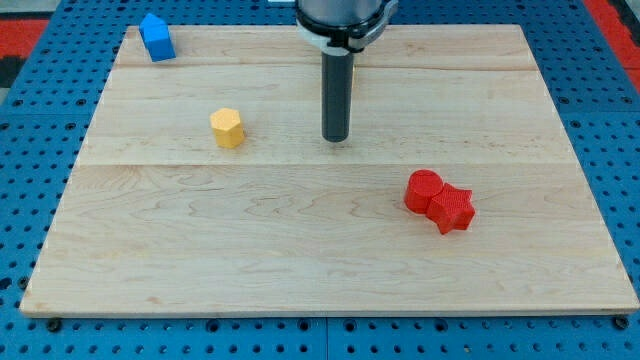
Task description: Move the yellow hexagon below the yellow heart
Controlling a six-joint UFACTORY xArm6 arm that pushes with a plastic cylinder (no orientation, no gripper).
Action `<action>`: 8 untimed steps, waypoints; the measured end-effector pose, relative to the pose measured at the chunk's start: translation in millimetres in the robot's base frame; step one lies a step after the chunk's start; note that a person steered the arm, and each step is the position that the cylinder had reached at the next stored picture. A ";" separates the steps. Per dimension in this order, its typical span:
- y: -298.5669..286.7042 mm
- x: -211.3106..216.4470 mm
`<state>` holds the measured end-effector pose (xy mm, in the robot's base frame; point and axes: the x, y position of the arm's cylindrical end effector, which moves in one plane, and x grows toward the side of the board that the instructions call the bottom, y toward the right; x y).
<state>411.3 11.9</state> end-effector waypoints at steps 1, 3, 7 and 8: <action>-23.9 35.8; -171.8 26.9; -93.4 -27.2; -79.1 -29.1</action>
<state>382.2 -67.2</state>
